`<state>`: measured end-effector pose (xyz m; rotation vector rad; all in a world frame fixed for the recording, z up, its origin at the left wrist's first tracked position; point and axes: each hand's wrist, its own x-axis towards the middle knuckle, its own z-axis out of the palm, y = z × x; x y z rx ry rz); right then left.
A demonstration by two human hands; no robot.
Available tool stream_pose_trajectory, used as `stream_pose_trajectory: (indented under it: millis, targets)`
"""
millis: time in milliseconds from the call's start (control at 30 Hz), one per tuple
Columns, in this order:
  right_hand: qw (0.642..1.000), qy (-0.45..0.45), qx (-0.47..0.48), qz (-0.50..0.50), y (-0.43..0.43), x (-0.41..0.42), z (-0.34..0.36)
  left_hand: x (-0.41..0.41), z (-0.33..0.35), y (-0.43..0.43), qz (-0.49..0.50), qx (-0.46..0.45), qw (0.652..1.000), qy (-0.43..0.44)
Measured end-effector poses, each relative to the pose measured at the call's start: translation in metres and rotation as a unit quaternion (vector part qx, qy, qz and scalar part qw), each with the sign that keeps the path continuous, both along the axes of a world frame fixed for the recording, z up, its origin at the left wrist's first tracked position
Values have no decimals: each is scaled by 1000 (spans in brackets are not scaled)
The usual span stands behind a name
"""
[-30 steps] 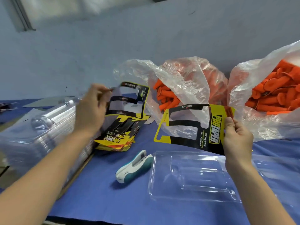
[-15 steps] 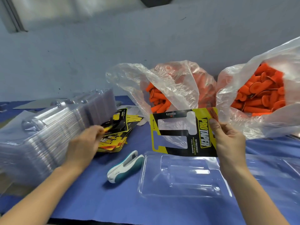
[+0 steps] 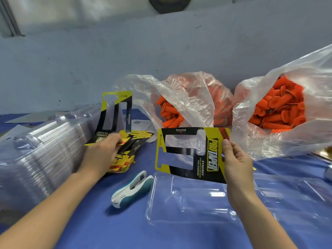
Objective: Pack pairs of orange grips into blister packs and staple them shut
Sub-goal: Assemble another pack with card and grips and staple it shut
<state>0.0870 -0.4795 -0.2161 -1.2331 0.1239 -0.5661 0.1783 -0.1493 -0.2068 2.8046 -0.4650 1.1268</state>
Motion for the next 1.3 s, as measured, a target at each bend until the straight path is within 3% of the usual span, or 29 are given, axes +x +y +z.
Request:
stream_pose_trajectory:
  millis: [133, 200, 300, 400, 500, 567, 767, 900, 1067, 1133, 1200, 1300]
  targets:
    - [999, -31, -28, -22, 11, -6, 4, 7, -30, 4, 75, -29, 968, 236]
    - [996, -52, -55, -38, 16, -9, 6, 8, -23, -2, 81, -48, 955, 281]
    - [986, -85, -126, -66, 22, -15, 4, -10, 2, -39, 11, -163, 972, 171]
    - [968, -118, -198, -96, 26, -21, 3, -48, 31, -98, -148, -243, 956, 66]
    - [945, -144, -267, -121, 25, -27, 5, -79, 47, -149, -297, -236, 921, 85]
    - [933, -157, -292, -142, 19, -28, 6, -88, 52, -173, -345, -237, 903, 94]
    - [909, -150, -342, -184, -4, -31, 7, -91, 52, -201, -385, -299, 869, 87]
    - [909, -135, -367, -142, -15, -31, 12, -90, 47, -206, -349, -319, 879, 56]
    - [955, -155, -248, -50, -26, -29, 23, -86, 40, -189, -323, -361, 874, 40]
    - [968, -161, -190, 0, -26, -27, 28, -86, 40, -181, -320, -424, 846, 47]
    - [977, -143, -142, 71, -24, -26, 31, -85, 43, -176, -320, -514, 795, 39]
    - [974, -115, -150, 125, -16, -27, 31, -81, 48, -170, -329, -598, 730, 35]
